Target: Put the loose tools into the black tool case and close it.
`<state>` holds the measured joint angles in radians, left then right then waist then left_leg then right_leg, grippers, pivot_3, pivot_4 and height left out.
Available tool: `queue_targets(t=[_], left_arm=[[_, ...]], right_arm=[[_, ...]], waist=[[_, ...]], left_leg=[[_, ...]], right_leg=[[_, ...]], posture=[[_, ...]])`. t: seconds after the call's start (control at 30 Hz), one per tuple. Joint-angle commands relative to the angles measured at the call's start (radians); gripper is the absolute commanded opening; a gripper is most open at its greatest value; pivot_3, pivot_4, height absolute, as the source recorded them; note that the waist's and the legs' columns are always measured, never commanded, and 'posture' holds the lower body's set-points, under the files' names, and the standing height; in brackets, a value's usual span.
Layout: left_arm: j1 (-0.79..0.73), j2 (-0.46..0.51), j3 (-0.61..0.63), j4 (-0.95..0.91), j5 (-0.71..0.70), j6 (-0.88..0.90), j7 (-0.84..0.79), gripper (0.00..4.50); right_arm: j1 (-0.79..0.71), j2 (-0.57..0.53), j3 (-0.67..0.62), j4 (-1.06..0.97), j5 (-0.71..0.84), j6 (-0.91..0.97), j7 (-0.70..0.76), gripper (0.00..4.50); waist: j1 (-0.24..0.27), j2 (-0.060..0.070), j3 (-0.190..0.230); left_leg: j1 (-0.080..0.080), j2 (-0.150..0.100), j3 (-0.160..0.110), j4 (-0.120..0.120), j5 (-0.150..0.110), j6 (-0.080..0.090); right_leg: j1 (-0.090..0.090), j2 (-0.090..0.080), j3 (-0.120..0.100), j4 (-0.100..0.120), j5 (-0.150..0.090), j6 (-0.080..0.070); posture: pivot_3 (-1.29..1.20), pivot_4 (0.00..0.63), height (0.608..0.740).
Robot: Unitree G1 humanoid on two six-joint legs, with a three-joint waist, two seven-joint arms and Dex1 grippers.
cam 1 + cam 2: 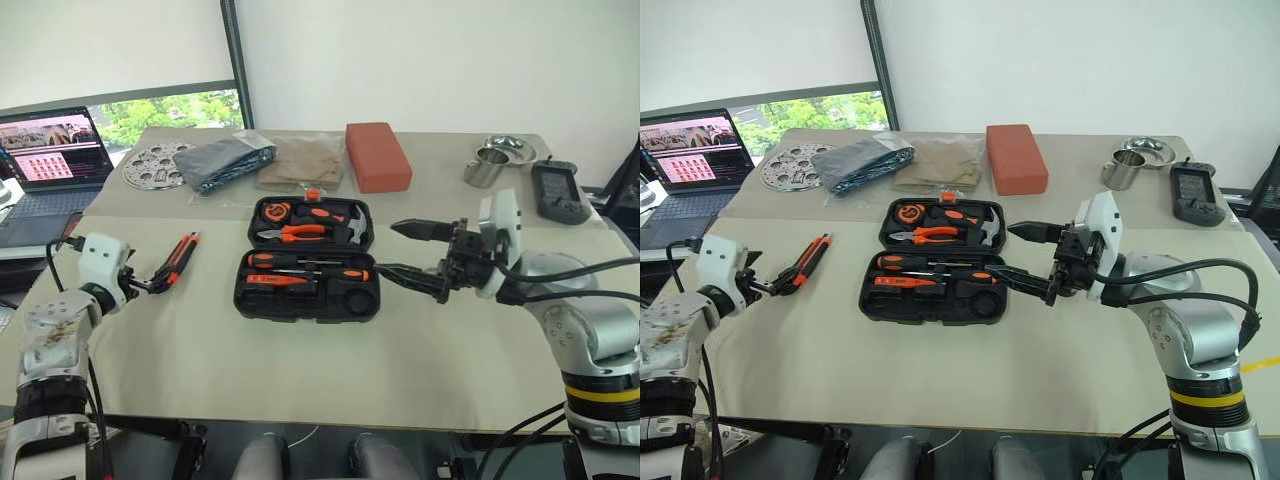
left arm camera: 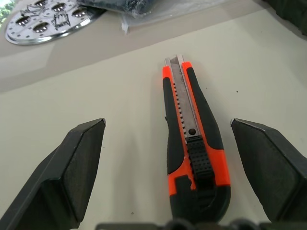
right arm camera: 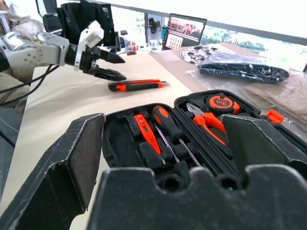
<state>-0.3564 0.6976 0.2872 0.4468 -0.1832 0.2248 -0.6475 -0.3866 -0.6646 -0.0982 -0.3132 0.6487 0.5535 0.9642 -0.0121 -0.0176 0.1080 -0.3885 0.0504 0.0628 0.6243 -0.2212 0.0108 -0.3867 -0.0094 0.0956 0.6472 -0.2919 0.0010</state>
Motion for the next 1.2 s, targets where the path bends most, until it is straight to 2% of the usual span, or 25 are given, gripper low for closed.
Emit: queue_targets(t=[0.03, 0.27, 0.4, 0.5, 0.6, 0.63, 0.67, 0.7, 0.8, 1.0, 1.1, 1.2], left_arm=[[-0.057, 0.001, -0.033, 0.079, 0.018, 0.015, 0.002, 4.48], [-0.138, 0.010, -0.131, 0.236, 0.078, 0.037, -0.025, 4.48], [-0.159, -0.001, -0.137, 0.265, 0.072, 0.086, -0.035, 4.48], [-0.158, -0.010, -0.133, 0.266, 0.058, 0.127, -0.049, 3.72], [-0.154, -0.022, -0.115, 0.258, 0.039, 0.145, -0.044, 2.58], [-0.154, -0.026, -0.108, 0.257, 0.032, 0.152, -0.041, 2.37], [-0.153, -0.030, -0.099, 0.255, 0.022, 0.160, -0.037, 1.90], [-0.152, -0.033, -0.093, 0.252, 0.015, 0.165, -0.035, 1.80], [-0.147, -0.038, -0.077, 0.242, 0.004, 0.165, -0.030, 1.80], [-0.182, -0.040, -0.039, 0.135, -0.054, 0.011, -0.102, 1.80], [-0.241, -0.047, -0.044, 0.045, -0.111, -0.044, -0.205, 1.80], [-0.262, -0.035, -0.113, -0.076, -0.150, -0.011, -0.352, 1.80]], right_arm=[[-0.015, -0.010, -0.026, -0.016, 0.020, -0.015, 0.012, 4.50], [0.002, -0.016, -0.045, -0.026, 0.022, -0.017, 0.007, 4.50], [0.006, -0.018, -0.050, -0.026, 0.021, -0.021, 0.007, 4.50], [0.009, -0.020, -0.056, -0.028, 0.019, -0.022, 0.004, 4.50], [0.012, -0.020, -0.058, -0.027, 0.016, -0.024, 0.006, 4.50], [0.013, -0.020, -0.059, -0.027, 0.015, -0.025, 0.007, 4.50], [0.013, -0.019, -0.059, -0.027, 0.014, -0.025, 0.006, 4.50], [0.013, -0.018, -0.058, -0.027, 0.013, -0.026, 0.006, 4.50], [0.012, -0.017, -0.058, -0.024, 0.012, -0.027, 0.007, 4.50], [0.015, -0.022, -0.060, -0.019, 0.009, -0.030, 0.013, 4.50], [0.017, -0.023, -0.059, -0.012, 0.005, -0.033, 0.017, 4.50], [0.018, -0.021, -0.056, -0.010, 0.000, -0.036, 0.018, 4.50]], waist=[[-0.001, 0.000, 0.000], [-0.004, 0.000, 0.000], [-0.003, 0.001, -0.001], [-0.003, 0.002, -0.001], [-0.003, 0.003, -0.002], [-0.003, 0.004, -0.002], [-0.003, 0.004, -0.002], [-0.003, 0.004, -0.002], [-0.003, 0.004, -0.002], [-0.002, 0.001, -0.001], [0.002, -0.001, 0.001], [0.007, -0.001, 0.001]], left_leg=[[0.000, 0.000, 0.000, 0.000, 0.000, 0.000], [0.001, 0.000, 0.000, 0.000, 0.000, 0.000], [0.001, 0.000, 0.001, 0.000, 0.000, 0.000], [0.001, -0.001, 0.001, 0.000, 0.000, 0.000], [0.002, -0.001, 0.001, 0.000, 0.000, 0.000], [0.002, -0.001, 0.001, 0.000, 0.000, 0.000], [0.002, -0.001, 0.001, 0.000, 0.000, 0.000], [0.003, -0.001, 0.001, 0.000, 0.000, 0.000], [0.003, -0.001, 0.001, 0.000, 0.000, 0.000], [0.001, 0.000, 0.001, 0.000, 0.000, 0.000], [-0.001, 0.000, 0.000, 0.000, 0.000, 0.000], [-0.003, -0.001, 0.000, 0.000, 0.000, 0.000]], right_leg=[[0.000, 0.000, 0.000, 0.000, 0.000, 0.000], [0.000, 0.001, 0.000, 0.000, 0.000, 0.000], [0.000, 0.001, 0.000, 0.001, 0.000, 0.000], [0.001, 0.001, 0.000, 0.001, 0.000, 0.000], [0.001, 0.001, 0.000, 0.001, 0.000, 0.000], [0.001, 0.001, 0.000, 0.001, 0.000, 0.000], [0.001, 0.001, 0.000, 0.002, 0.000, 0.000], [0.001, 0.001, 0.001, 0.002, 0.000, 0.000], [0.001, 0.001, 0.001, 0.002, 0.000, 0.000], [0.000, 0.001, 0.000, 0.001, 0.000, 0.000], [0.000, 0.001, 0.000, 0.000, 0.000, 0.000], [0.000, 0.000, -0.001, -0.001, 0.000, 0.000]], posture=[[0.00, 0.150, 0.740], [0.00, 0.150, 0.740], [0.00, 0.150, 0.740], [0.00, 0.150, 0.740], [0.00, 0.150, 0.740], [0.00, 0.150, 0.740], [0.00, 0.150, 0.740], [0.00, 0.150, 0.740], [0.00, 0.150, 0.740], [0.00, 0.150, 0.740], [0.00, 0.150, 0.740], [0.00, 0.150, 0.740]])
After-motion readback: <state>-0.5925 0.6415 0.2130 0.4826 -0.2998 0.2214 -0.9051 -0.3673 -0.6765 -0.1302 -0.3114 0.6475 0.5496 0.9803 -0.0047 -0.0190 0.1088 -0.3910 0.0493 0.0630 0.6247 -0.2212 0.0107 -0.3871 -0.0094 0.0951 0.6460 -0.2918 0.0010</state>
